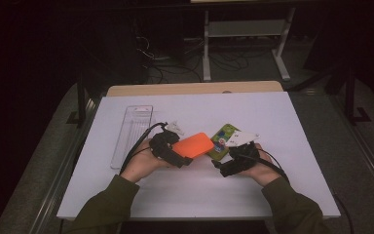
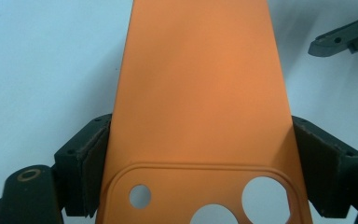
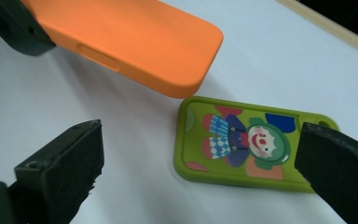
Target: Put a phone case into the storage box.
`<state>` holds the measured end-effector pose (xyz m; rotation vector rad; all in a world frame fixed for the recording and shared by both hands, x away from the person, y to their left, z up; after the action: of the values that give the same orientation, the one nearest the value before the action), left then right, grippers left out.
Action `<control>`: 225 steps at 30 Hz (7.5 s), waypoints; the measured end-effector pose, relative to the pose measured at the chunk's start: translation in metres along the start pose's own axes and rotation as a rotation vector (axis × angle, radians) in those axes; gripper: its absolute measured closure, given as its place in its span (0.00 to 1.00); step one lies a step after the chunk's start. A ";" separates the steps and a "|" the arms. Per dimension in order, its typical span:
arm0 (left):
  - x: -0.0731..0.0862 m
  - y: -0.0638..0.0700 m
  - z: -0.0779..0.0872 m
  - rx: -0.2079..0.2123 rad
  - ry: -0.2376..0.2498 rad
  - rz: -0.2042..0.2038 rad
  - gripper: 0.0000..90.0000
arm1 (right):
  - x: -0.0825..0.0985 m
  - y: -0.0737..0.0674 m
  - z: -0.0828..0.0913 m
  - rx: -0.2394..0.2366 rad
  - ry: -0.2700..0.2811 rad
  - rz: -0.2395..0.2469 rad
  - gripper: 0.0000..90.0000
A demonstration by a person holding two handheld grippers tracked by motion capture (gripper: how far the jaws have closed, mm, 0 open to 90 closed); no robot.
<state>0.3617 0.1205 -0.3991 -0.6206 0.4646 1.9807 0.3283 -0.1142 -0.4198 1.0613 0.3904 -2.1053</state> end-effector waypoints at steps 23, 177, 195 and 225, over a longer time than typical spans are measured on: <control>0.000 0.002 -0.004 0.011 0.005 0.002 0.17 | 0.003 -0.017 -0.003 0.229 0.038 0.459 0.01; 0.014 -0.014 0.042 0.053 0.116 0.003 0.00 | -0.010 -0.035 -0.013 0.377 0.124 0.481 0.90; 0.013 -0.014 0.041 0.048 0.123 0.034 0.00 | -0.017 -0.008 -0.002 0.179 0.191 0.033 0.90; -0.013 -0.020 0.032 0.019 0.314 0.157 0.00 | -0.019 -0.006 -0.001 0.067 0.237 -0.242 0.90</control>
<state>0.3774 0.1387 -0.3669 -0.9127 0.7415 2.0305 0.3317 -0.1003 -0.4056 1.3676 0.5915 -2.2214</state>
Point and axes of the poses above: each handheld gripper's, and its own axes: z roughly backward along the jaws, x roughly out of its underside, y roughly to its right, the point moved 2 cm from there along -z, roughly forward along the jaws, and after that the axes turned 3 degrees about -z, right-handed, at the moved point
